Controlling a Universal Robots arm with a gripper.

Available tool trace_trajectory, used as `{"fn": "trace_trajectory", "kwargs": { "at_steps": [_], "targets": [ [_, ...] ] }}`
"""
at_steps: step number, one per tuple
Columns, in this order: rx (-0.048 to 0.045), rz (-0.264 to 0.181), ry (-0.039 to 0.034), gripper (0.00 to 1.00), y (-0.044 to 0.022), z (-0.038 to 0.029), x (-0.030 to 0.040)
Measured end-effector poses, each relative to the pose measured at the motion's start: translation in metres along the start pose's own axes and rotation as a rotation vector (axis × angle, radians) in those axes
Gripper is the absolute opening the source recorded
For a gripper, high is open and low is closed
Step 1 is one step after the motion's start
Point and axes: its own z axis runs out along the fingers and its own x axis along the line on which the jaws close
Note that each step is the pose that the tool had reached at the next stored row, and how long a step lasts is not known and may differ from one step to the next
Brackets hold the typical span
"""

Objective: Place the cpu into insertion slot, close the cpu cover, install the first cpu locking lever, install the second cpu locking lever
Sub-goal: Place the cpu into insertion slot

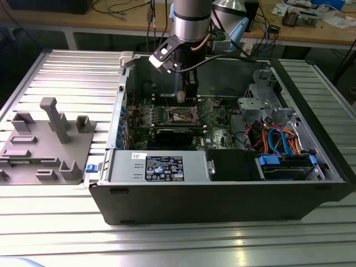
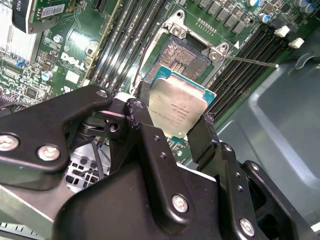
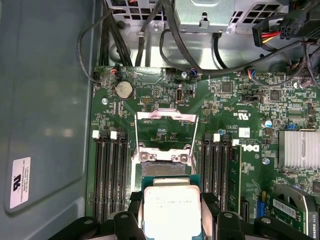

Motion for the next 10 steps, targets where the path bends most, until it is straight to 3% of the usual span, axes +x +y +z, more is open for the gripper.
{"fn": "trace_trajectory", "kwargs": {
  "at_steps": [10],
  "targets": [
    [0.0001,0.0,-0.0001,0.55,-0.0002,0.0031,0.0]
  ]
}}
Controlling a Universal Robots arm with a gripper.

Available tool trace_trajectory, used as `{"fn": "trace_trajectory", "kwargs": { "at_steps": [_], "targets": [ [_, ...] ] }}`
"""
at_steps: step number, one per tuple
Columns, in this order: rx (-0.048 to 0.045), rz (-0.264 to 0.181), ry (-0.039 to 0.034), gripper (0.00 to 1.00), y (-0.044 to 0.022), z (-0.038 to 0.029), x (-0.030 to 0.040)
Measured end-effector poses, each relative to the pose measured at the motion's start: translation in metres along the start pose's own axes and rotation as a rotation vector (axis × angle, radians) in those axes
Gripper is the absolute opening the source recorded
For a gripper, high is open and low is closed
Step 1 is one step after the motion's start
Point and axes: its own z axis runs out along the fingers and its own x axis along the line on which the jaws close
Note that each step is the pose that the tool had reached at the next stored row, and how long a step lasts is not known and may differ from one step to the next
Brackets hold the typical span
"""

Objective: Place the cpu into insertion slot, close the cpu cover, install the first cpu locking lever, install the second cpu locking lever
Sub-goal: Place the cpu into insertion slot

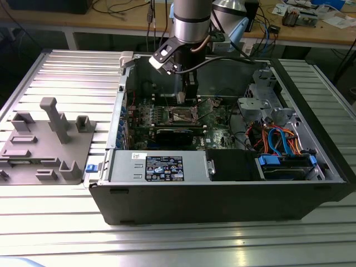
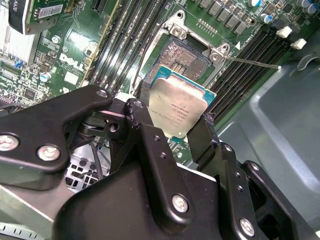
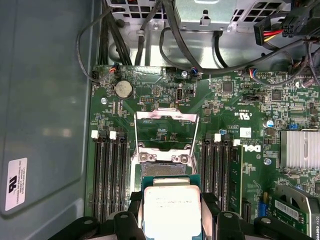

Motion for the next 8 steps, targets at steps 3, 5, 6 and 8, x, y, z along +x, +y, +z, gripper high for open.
{"fn": "trace_trajectory", "kwargs": {
  "at_steps": [3,5,6,8],
  "targets": [
    [0.0,0.0,0.0,0.55,0.0,0.0007,0.0],
    [0.0,0.0,0.0,0.55,-0.0001,0.0012,0.0],
    [-0.0001,0.0,0.0,0.55,-0.0001,0.0015,0.0],
    [0.0,0.0,0.0,0.55,-0.0001,0.002,0.0]
  ]
}}
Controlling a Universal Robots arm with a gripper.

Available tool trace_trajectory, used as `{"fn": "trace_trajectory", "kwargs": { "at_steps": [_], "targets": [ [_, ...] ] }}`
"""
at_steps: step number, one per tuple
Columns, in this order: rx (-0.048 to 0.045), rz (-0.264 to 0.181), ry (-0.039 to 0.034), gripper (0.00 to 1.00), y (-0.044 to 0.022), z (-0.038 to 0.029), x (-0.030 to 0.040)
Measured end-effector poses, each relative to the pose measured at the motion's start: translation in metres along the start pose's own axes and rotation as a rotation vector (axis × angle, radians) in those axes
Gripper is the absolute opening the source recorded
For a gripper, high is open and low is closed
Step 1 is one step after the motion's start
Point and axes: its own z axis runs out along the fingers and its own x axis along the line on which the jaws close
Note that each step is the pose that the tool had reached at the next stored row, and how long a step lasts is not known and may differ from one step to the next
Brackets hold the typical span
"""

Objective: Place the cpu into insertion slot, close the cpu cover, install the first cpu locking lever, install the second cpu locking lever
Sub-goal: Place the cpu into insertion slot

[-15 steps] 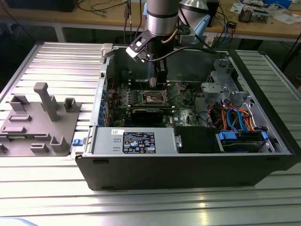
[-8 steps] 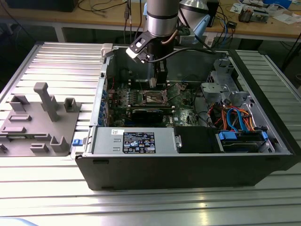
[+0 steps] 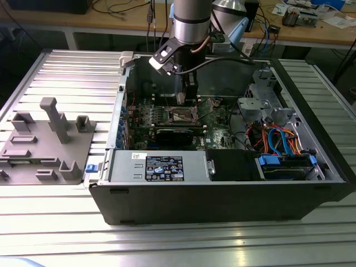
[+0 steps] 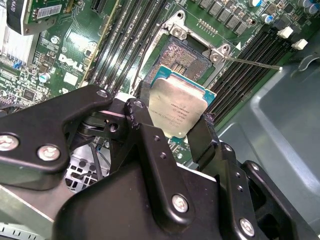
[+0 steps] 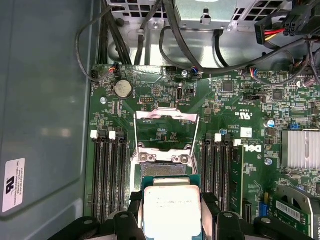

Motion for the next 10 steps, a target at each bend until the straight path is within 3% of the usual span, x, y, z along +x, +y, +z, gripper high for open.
{"fn": "trace_trajectory", "kwargs": {
  "at_steps": [10],
  "targets": [
    [0.0,0.0,0.0,0.55,-0.0001,0.0024,0.0]
  ]
}}
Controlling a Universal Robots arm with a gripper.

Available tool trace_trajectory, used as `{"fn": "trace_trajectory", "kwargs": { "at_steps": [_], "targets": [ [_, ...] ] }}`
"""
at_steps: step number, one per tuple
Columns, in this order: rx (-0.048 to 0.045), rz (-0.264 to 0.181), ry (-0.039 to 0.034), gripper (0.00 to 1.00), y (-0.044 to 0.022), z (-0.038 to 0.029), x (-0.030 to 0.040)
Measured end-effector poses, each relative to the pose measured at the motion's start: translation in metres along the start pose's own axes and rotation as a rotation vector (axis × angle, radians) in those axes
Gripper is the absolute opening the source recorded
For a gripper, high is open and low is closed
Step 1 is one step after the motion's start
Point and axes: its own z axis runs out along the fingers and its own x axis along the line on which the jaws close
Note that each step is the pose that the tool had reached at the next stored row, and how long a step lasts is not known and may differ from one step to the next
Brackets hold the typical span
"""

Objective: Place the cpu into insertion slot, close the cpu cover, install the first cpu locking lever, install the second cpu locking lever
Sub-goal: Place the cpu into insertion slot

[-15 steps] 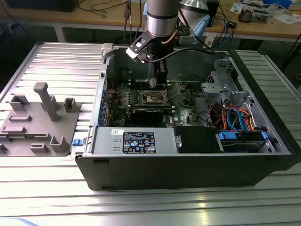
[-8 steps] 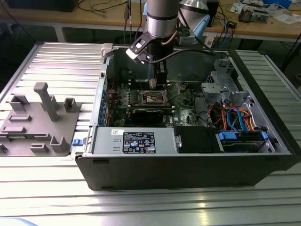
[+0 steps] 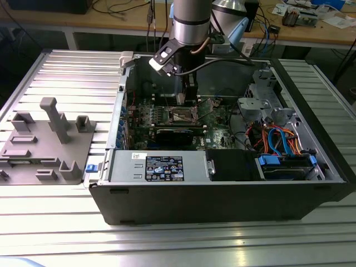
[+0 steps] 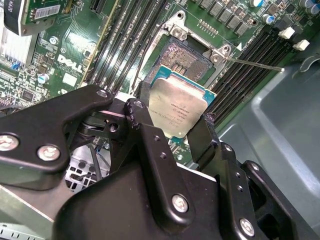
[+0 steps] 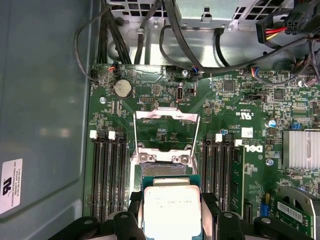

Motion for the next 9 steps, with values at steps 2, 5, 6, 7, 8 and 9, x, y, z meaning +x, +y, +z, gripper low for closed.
{"fn": "trace_trajectory", "kwargs": {
  "at_steps": [2,5,6,7,8,9],
  "targets": [
    [0.0,0.0,0.0,0.55,0.0,0.0005,0.0],
    [0.0,0.0,0.0,0.55,-0.0001,0.0014,0.0],
    [0.0,0.0,0.0,0.55,-0.0001,0.0018,0.0],
    [0.0,0.0,0.0,0.55,-0.0001,0.002,0.0],
    [0.0,0.0,0.0,0.55,-0.0001,0.0023,0.0],
    [0.0,0.0,0.0,0.55,-0.0002,0.0025,0.0]
  ]
}}
